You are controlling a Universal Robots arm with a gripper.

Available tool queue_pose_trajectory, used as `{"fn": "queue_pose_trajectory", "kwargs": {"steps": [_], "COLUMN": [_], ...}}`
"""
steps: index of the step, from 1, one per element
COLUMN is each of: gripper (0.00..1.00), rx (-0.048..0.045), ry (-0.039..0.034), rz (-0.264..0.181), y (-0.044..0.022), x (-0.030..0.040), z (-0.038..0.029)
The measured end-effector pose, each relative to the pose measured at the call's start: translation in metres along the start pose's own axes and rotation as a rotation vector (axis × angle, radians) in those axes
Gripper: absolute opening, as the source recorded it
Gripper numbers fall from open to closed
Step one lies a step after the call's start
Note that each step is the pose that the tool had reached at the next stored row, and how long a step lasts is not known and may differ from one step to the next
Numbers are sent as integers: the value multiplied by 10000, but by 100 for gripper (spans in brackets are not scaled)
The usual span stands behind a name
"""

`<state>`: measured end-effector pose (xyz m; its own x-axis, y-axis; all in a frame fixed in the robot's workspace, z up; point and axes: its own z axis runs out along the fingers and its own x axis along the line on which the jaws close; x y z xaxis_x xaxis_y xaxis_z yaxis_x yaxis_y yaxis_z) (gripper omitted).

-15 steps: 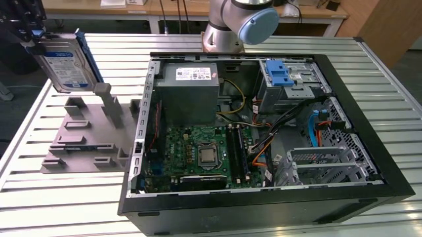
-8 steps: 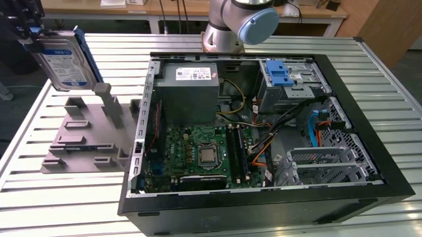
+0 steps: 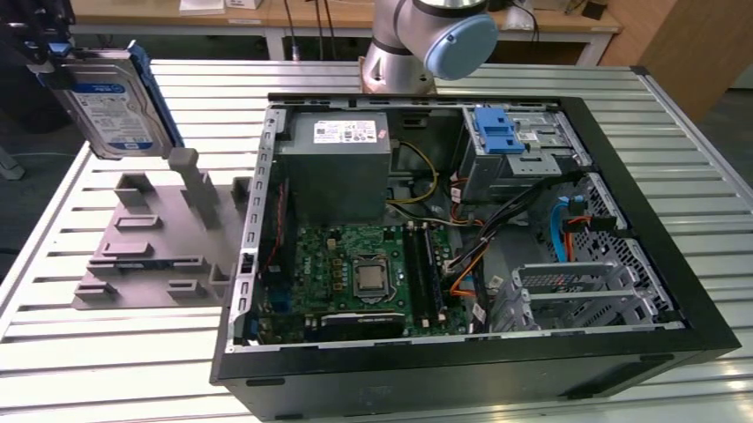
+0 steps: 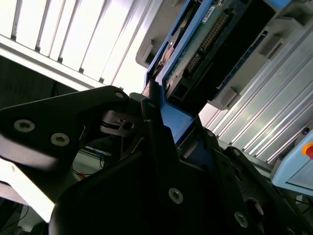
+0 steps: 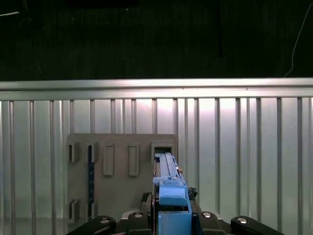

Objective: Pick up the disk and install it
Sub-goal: 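Pick up the disk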

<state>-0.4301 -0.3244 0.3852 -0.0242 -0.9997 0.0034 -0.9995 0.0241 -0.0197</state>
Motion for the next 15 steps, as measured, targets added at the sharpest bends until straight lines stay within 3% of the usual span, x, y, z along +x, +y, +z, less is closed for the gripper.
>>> {"fn": "queue_pose_trajectory", "kwargs": {"steps": [15], "gripper": [36], "rx": [34], "ry": [-5], "rz": [0], "y": [13], "x": [0], "z": [-123]}}
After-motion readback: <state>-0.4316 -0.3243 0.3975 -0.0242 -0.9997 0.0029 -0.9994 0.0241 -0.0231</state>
